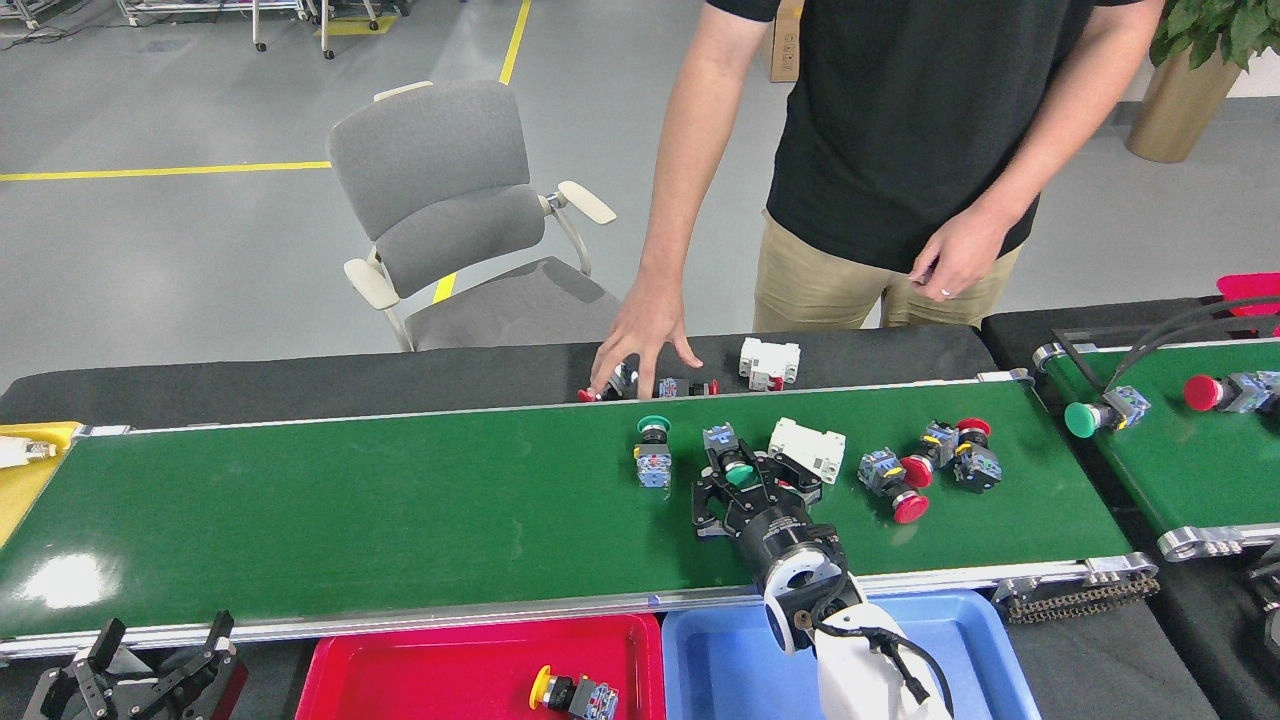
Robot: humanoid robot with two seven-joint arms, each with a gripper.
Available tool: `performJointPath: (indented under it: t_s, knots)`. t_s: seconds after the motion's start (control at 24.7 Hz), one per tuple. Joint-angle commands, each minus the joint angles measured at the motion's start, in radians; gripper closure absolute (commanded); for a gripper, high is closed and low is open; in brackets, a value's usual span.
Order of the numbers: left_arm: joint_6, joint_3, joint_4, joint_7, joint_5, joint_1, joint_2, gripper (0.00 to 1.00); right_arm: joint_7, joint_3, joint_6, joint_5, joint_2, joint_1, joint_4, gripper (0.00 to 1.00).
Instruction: Pick switch part from conveyor to tray
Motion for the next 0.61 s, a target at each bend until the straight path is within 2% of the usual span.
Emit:
performJointPath:
  t_s: [0.0, 0.04, 0.08, 0.12, 0.16, 0.2, 0.28, 0.45, 0.53, 0.57]
  knots:
    - [0.004, 0.006, -0.013, 0.004, -0.001, -0.002, 0.004, 0.00, -0.002, -0.001, -0.260, -0.002, -0.035, 0.044, -0.114, 0.91]
    - [0.004, 0.006, -0.011, 0.004, -0.001, -0.002, 0.004, 0.00, 0.001, -0.001, -0.383, -0.002, -0.052, 0.076, -0.155, 0.91]
    - [0.004, 0.005, -0.011, 0.004, -0.001, -0.002, 0.005, 0.00, 0.003, -0.001, -0.505, -0.002, -0.056, 0.107, -0.186, 0.85]
    - [0.004, 0.003, -0.011, 0.002, -0.001, -0.001, 0.005, 0.00, 0.006, -0.001, -0.570, 0.000, -0.056, 0.119, -0.195, 0.73]
    - [0.002, -0.002, -0.014, 0.002, -0.001, -0.001, 0.007, 0.00, 0.013, -0.001, -0.639, 0.009, -0.058, 0.133, -0.197, 0.31]
    - [0.001, -0.005, -0.017, 0.002, -0.002, -0.007, 0.010, 0.00, 0.024, 0.008, -0.663, 0.014, -0.053, 0.136, -0.195, 0.00]
    - [-0.001, -0.031, -0.028, 0.002, -0.002, -0.019, 0.010, 0.00, 0.033, 0.050, -0.665, 0.014, -0.055, 0.134, -0.192, 0.00]
    - [0.007, -0.175, -0.068, -0.004, -0.002, -0.067, 0.010, 0.00, 0.038, 0.041, -0.642, 0.001, -0.041, 0.139, -0.204, 0.00]
    - [0.013, -0.241, -0.080, -0.008, -0.004, -0.088, 0.010, 0.00, 0.035, -0.028, -0.591, -0.009, -0.040, 0.150, -0.218, 0.00]
    - [0.016, -0.279, -0.082, -0.028, -0.004, -0.101, 0.007, 0.00, 0.033, -0.114, -0.507, -0.019, -0.037, 0.197, -0.237, 0.01]
